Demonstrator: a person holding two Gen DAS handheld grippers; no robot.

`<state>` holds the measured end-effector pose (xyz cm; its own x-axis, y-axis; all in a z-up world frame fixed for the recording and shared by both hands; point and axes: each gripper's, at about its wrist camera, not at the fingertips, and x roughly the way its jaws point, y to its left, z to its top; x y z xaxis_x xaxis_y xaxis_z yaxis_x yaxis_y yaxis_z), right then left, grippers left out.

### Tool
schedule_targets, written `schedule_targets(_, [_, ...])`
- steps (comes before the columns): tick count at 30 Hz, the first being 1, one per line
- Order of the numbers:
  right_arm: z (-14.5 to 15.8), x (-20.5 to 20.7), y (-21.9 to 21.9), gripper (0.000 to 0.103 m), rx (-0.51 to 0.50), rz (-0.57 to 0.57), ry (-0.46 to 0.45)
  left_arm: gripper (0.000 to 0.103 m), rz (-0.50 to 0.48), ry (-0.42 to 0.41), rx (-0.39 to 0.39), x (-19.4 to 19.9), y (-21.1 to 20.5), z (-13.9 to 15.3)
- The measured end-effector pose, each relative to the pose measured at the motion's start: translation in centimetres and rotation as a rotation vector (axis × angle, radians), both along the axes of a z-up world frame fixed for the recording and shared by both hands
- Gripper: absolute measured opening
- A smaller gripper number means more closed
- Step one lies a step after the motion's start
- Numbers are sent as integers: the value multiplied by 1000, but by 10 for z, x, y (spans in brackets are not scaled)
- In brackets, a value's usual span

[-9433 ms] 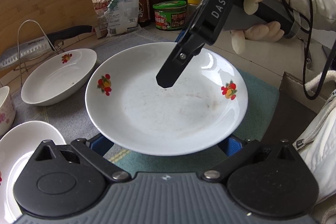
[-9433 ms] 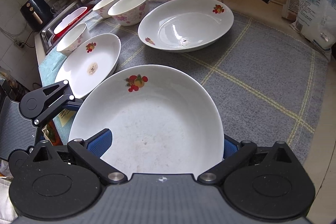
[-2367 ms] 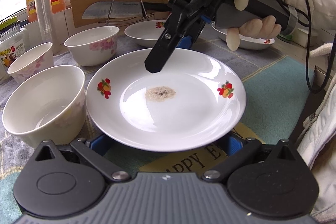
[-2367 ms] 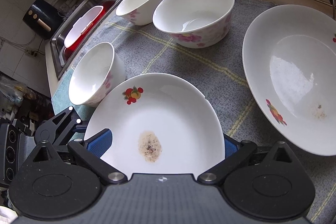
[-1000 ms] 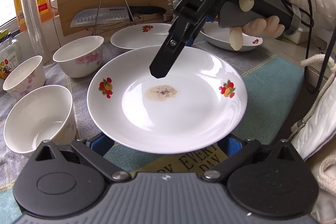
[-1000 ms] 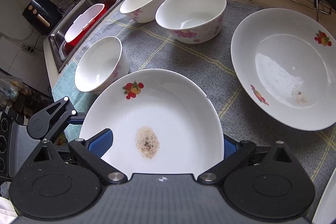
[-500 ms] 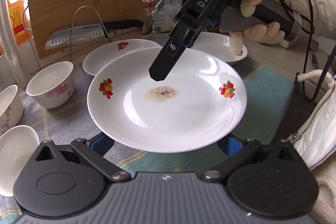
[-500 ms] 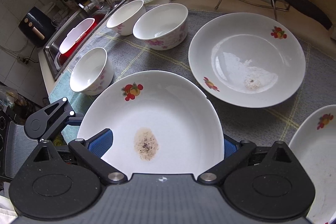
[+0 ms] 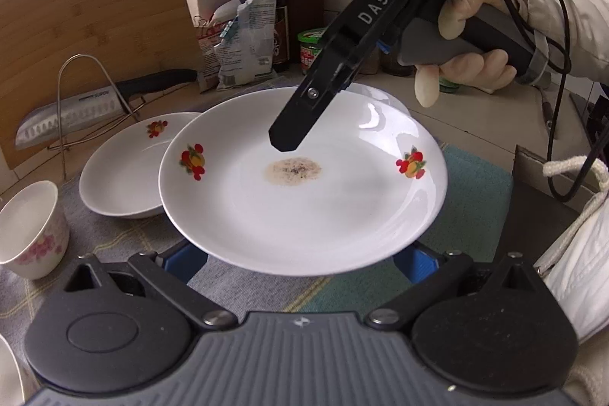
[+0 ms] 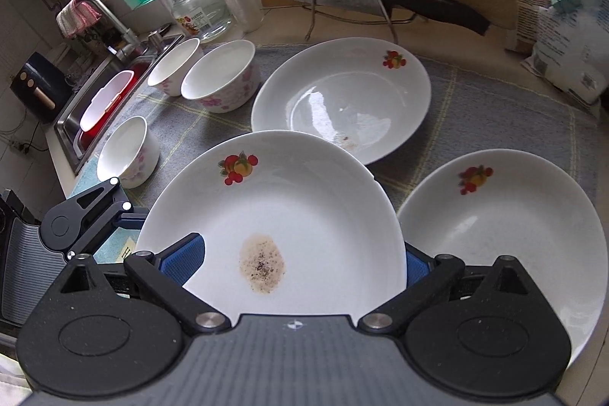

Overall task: Organize plates and bowls
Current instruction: 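Lower the stained plate into the other white plate with the right gripper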

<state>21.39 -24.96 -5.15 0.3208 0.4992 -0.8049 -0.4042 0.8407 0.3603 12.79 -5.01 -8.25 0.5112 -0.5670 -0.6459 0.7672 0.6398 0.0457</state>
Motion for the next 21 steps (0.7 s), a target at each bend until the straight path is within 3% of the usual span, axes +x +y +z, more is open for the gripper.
schedule_targets(21, [-13, 11, -86, 103, -19, -139, 5, 102, -97, 32, 1, 40, -77, -16])
